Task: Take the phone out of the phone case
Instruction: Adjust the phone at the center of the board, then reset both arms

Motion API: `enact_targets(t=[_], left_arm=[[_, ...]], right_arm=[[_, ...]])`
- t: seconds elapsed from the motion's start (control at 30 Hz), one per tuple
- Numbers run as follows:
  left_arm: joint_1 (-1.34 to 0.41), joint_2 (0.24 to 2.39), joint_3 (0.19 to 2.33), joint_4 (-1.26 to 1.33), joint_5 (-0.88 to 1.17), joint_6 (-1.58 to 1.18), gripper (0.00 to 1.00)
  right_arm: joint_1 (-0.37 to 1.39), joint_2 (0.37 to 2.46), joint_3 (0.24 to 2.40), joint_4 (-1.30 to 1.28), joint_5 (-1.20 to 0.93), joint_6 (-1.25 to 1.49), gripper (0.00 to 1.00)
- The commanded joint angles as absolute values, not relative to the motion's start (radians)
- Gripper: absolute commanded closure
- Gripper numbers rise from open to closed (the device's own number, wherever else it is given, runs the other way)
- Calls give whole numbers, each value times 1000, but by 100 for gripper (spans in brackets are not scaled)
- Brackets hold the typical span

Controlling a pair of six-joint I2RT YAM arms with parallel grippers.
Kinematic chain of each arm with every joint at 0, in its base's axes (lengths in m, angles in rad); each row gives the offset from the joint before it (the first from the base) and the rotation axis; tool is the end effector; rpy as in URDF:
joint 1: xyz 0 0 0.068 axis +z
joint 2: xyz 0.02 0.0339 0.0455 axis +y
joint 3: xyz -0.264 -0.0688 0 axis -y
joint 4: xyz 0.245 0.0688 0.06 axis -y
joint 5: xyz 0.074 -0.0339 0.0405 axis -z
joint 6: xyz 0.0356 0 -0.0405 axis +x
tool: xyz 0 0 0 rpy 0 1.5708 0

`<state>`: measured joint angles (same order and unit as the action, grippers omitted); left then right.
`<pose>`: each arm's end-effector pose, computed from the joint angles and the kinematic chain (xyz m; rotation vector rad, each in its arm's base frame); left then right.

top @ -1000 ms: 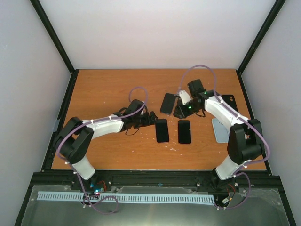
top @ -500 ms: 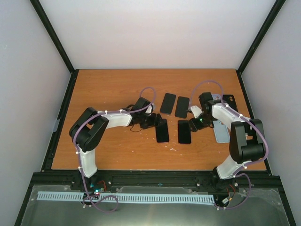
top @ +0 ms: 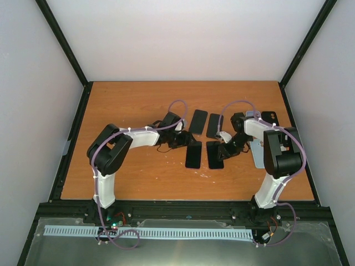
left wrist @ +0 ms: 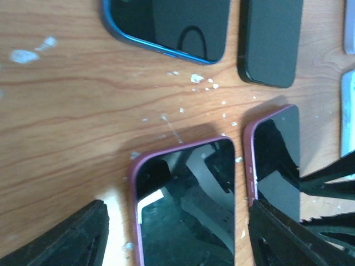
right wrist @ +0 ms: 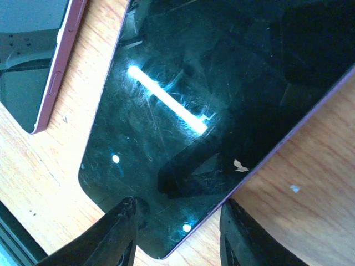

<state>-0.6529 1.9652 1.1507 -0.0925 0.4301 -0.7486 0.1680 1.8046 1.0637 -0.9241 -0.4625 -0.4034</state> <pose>0.3077 -0.2540 0.1364 0.0741 2.7162 -1.0545 0.2857 0.0646 0.1438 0.8187 -2.9059 -0.7226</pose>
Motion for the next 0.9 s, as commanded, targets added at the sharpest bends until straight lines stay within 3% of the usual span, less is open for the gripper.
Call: enact_targets(t=[0.0, 0.17, 0.33, 0.43, 0.6, 0.73, 0.83, 0.87], left_arm=[[-656, 1851, 1138, -151, 269, -698, 31], [-707, 1662, 1033, -152, 357, -499, 41], [-804, 1522, 940, -248, 312, -440, 46], [-805, 1390, 914, -281, 236, -382, 39], [-785, 1199, 951, -356, -83, -242, 24], [-690, 1145, 974, -336, -217, -178, 15], [-618, 1134, 1002, -321, -282, -145, 10], [-602, 1129, 1009, -311, -302, -136, 8]], right_arm=[[173, 1785, 1065, -949, -493, -421, 59], [156, 1669, 1063, -981, -445, -444, 48], [101, 1544, 1124, -971, -463, -433, 37], [93, 1458, 1182, -913, -489, -387, 34], [81, 1274, 1235, -749, -478, -264, 28], [78, 1166, 1237, -641, -364, -232, 20], [76, 1081, 1214, -546, -231, -184, 1], [77, 1052, 1192, -509, -180, -156, 0]])
